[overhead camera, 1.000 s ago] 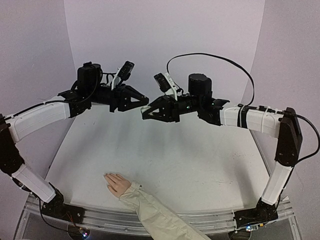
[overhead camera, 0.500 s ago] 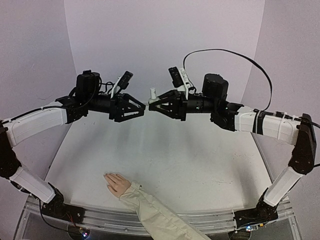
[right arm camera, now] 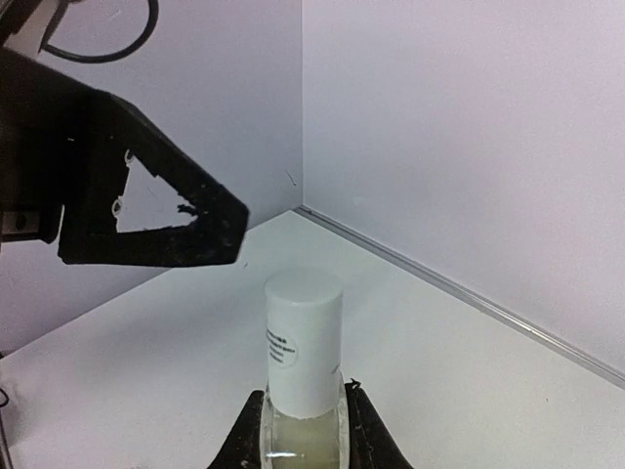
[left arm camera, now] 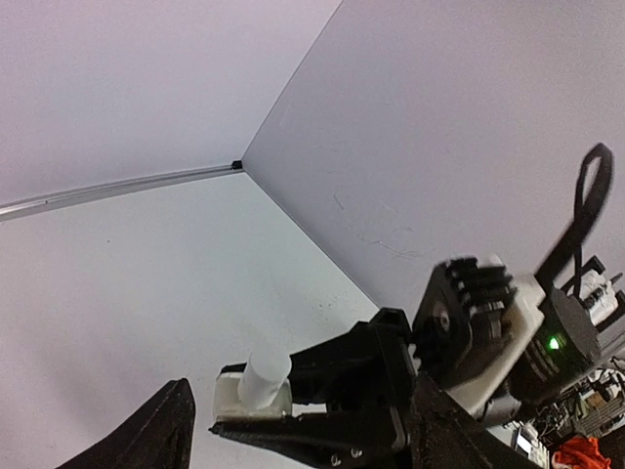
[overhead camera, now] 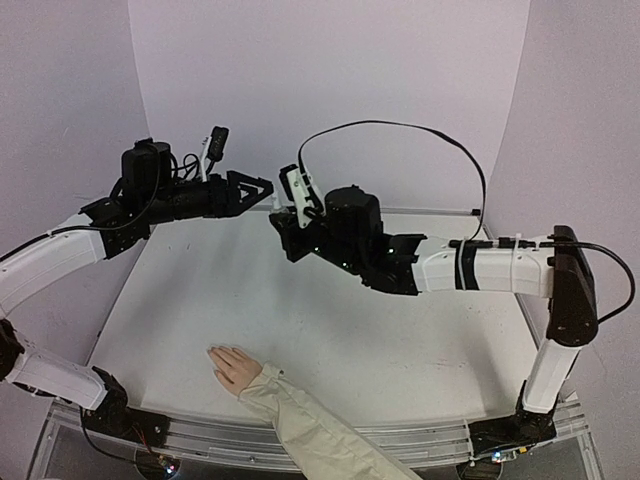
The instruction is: Paint the nails
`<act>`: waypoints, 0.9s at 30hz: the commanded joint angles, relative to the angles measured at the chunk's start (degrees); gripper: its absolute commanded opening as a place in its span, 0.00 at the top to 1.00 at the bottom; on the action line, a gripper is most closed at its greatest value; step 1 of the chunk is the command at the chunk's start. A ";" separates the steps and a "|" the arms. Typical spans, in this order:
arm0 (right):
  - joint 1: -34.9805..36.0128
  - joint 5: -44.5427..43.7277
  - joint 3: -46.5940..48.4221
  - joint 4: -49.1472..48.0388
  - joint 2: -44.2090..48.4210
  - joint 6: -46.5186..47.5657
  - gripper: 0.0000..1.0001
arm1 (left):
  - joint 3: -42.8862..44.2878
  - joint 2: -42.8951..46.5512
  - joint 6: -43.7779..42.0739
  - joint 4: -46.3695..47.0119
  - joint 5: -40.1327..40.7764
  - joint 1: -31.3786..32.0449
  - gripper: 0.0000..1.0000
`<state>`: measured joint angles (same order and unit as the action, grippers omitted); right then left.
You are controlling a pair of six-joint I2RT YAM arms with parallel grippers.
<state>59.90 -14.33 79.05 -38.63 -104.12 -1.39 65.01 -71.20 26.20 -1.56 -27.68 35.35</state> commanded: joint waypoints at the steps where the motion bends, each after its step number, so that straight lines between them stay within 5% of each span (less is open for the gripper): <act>1: 1.22 -9.22 5.81 -2.79 -1.19 2.45 1.00 | 3.35 -1.63 0.73 1.30 3.88 1.04 0.27; 11: 3.48 -7.70 8.27 -2.19 -2.96 4.00 1.00 | 3.93 -2.70 -2.29 1.28 6.63 1.33 0.55; 19: 3.88 -7.73 9.37 -1.58 -3.91 4.66 1.00 | 5.30 -4.34 -2.40 1.30 5.85 1.78 0.63; 27: 3.31 -1.45 8.58 -1.87 -1.89 4.27 1.00 | 5.39 -5.45 -5.69 1.30 -1.74 2.17 0.92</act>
<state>63.42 -20.43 85.34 -37.08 -108.12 2.59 67.26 -75.81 22.50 -1.56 -22.52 36.95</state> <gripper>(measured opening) 0.219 0.133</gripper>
